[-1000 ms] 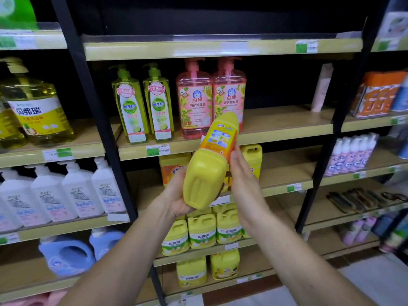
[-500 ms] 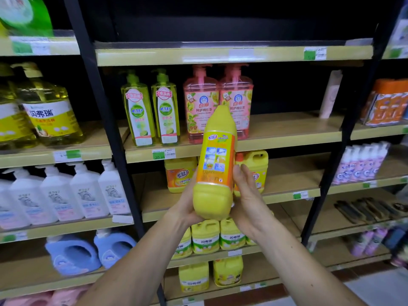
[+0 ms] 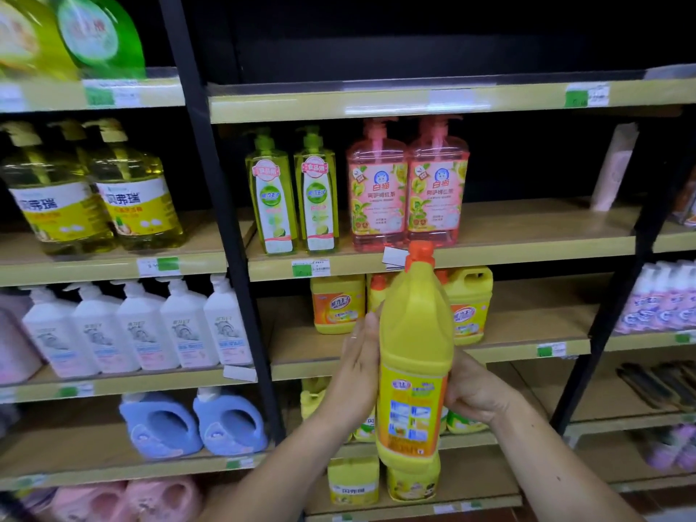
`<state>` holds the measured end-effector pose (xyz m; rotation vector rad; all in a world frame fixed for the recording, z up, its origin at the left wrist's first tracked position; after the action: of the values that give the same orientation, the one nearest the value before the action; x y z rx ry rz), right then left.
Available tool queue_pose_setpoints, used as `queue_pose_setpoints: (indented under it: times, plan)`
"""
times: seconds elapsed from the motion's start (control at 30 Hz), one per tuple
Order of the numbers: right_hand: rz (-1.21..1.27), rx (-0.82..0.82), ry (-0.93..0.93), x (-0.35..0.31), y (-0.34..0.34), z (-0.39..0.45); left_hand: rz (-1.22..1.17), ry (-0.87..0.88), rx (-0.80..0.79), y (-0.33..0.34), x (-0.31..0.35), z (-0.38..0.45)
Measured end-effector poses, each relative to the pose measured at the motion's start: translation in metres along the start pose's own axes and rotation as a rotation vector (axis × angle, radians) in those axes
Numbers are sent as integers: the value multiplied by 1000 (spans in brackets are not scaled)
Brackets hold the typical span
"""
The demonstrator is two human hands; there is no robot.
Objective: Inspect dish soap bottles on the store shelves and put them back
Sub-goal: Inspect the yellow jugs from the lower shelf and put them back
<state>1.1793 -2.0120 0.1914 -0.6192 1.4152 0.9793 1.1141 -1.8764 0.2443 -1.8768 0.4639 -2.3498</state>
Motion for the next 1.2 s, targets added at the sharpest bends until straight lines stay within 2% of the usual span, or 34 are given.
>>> queue_pose_setpoints:
  times: [0.07,0.17,0.3,0.37,0.47,0.53,0.6,0.73,0.83,0.93,1.03,1.2]
  plan:
    - [-10,-26,38,0,1,1,40,9,2,-4,-7,-5]
    - [-39,-54,68,-3,1,4,-26,72,57,-11,-14,-8]
    - [-58,-22,38,-4,0,12,-27,34,157,-22,-7,-11]
    - [-41,24,8,-3,-4,13,-41,27,273,-28,-4,-21]
    - [-46,173,-17,-1,-9,14,-123,33,177,-8,-4,-35]
    - [-112,280,-6,-1,-8,14,-146,17,218,-10,-5,-27]
    - [-145,379,31,-1,-9,12,-308,10,270,-27,-11,-13]
    - [-43,440,-20,-9,-2,9,-691,-51,83,-45,-26,1]
    - [-165,448,-62,-21,8,7,-738,-51,-63,-45,-32,2]
    - [-208,408,-129,-31,14,6,-667,-6,-127,-53,-34,4]
    - [-229,354,-167,-44,11,-2,-422,32,-91,-72,-31,1]
    - [-502,211,-132,-58,5,-7,-91,117,-123,-82,-24,-5]
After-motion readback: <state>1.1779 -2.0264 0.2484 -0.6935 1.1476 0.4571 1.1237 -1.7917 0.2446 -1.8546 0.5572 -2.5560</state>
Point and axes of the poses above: each hand's wrist, its own z-axis towards the middle knuckle, its own y-axis out of the palm, x = y × z, the point moved 6 cm from there along z, towards the middle knuckle, and after that the axes turned 10 degrees about -x, right-handed, at the moved point
